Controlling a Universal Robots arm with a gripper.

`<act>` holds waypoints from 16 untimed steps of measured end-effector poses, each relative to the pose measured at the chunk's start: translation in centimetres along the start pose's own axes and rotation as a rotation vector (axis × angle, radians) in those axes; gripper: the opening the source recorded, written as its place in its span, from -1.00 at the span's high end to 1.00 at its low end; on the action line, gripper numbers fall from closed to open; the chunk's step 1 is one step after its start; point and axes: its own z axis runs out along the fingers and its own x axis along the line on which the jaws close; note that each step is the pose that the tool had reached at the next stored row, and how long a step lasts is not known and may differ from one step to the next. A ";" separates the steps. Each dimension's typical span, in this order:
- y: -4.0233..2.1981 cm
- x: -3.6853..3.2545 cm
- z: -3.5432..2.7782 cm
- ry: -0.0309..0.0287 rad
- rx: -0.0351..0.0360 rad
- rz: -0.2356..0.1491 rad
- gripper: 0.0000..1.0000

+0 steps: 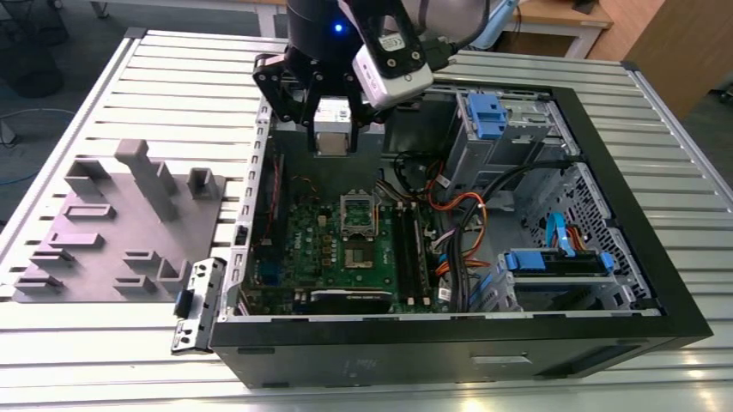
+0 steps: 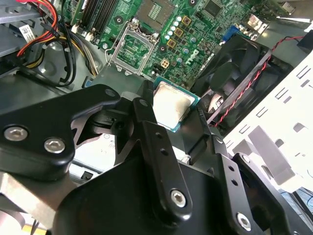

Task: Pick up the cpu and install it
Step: 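Pick up the cpu and move it towards the insertion slot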

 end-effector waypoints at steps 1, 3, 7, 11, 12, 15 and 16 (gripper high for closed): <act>0.00 0.00 0.00 0.0000 0.0000 0.000 0.06; 0.00 0.00 0.00 0.0000 0.0000 0.000 0.06; 0.00 0.00 0.06 -0.0002 -0.0003 0.000 0.06; -0.03 0.00 0.38 0.0000 -0.0001 0.000 0.06; -0.05 -0.01 0.49 0.0000 0.0000 0.000 0.06; -0.17 -0.09 0.83 -0.0001 0.0000 0.000 0.06; -0.20 -0.12 0.92 -0.0001 -0.0001 0.000 0.06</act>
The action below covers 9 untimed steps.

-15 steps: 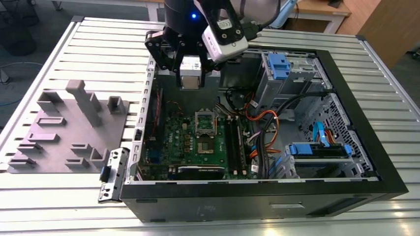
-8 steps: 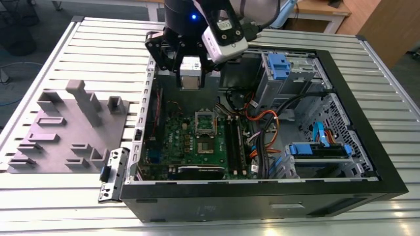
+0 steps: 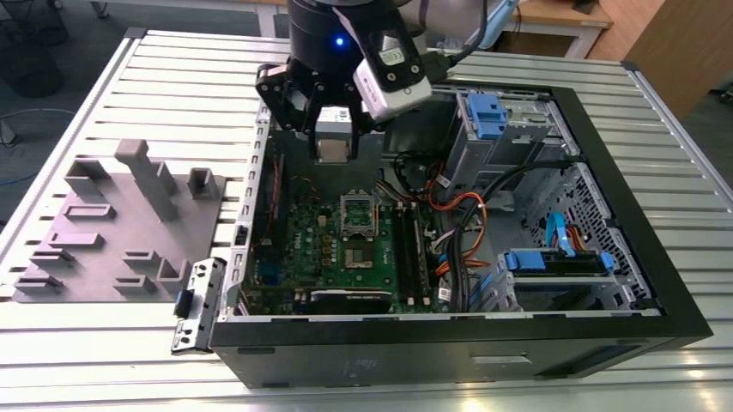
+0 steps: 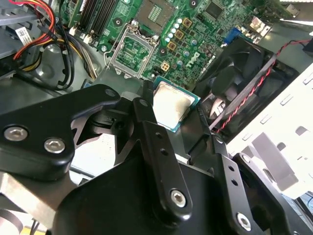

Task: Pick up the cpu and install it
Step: 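Pick up the cpu and move it towards the insertion slot, then place the cpu into insertion slot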

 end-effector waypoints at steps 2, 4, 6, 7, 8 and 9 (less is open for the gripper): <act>-0.10 -0.08 0.19 0.0001 0.0000 0.000 0.06; -0.25 -0.19 0.38 0.0002 0.0001 0.000 0.06; -0.38 -0.28 0.58 0.0004 0.0001 0.000 0.06; -0.45 -0.33 0.68 0.0005 0.0001 0.000 0.06; -0.52 -0.37 0.78 0.0006 0.0001 0.000 0.06; -0.59 -0.40 0.88 0.0007 0.0001 0.000 0.06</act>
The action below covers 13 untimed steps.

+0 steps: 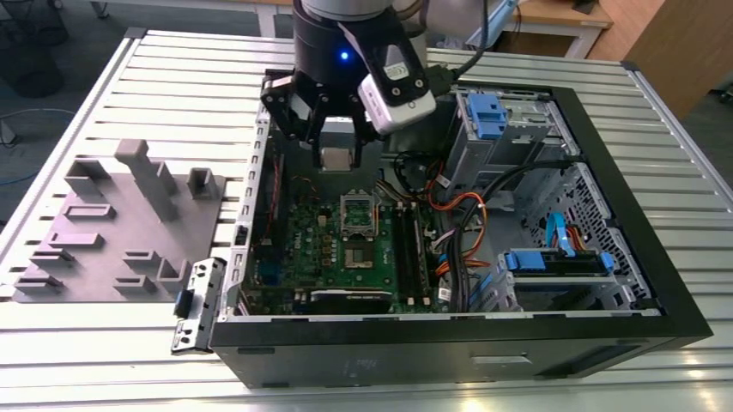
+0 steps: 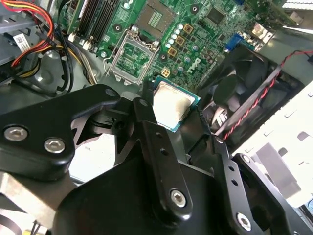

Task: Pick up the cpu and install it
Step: 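Place the cpu into insertion slot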

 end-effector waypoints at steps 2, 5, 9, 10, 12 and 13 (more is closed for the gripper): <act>-0.13 -0.07 0.21 0.0001 -0.0001 0.000 0.06; -0.31 -0.14 0.53 0.0002 0.0000 0.000 0.06; -0.51 -0.19 0.94 0.0002 -0.0001 0.000 0.06; -0.52 -0.19 0.99 0.0002 -0.0001 0.000 0.06; -0.52 -0.20 1.01 0.0004 0.0002 0.000 0.06; -0.52 -0.20 1.05 0.0002 0.0000 0.000 0.06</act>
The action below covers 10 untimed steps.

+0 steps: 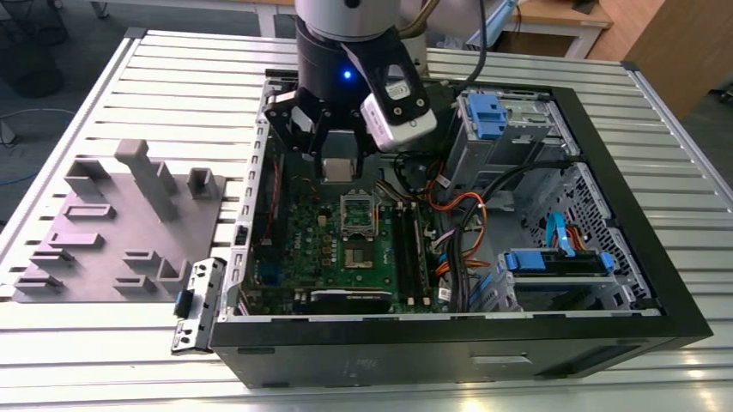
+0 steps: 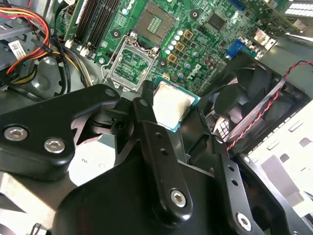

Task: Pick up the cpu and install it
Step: 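Place the cpu into insertion slot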

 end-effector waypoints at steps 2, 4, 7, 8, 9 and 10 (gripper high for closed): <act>0.00 0.00 0.01 0.0000 0.0000 0.000 0.06; 0.00 0.00 0.03 -0.0001 -0.0001 0.000 0.06; 0.00 0.00 0.17 -0.0001 -0.0001 0.000 0.06; 0.00 0.00 0.22 0.0000 -0.0001 0.000 0.06; 0.00 0.00 0.27 0.0000 -0.0001 0.000 0.06; -0.01 0.00 0.33 -0.0001 -0.0001 0.000 0.06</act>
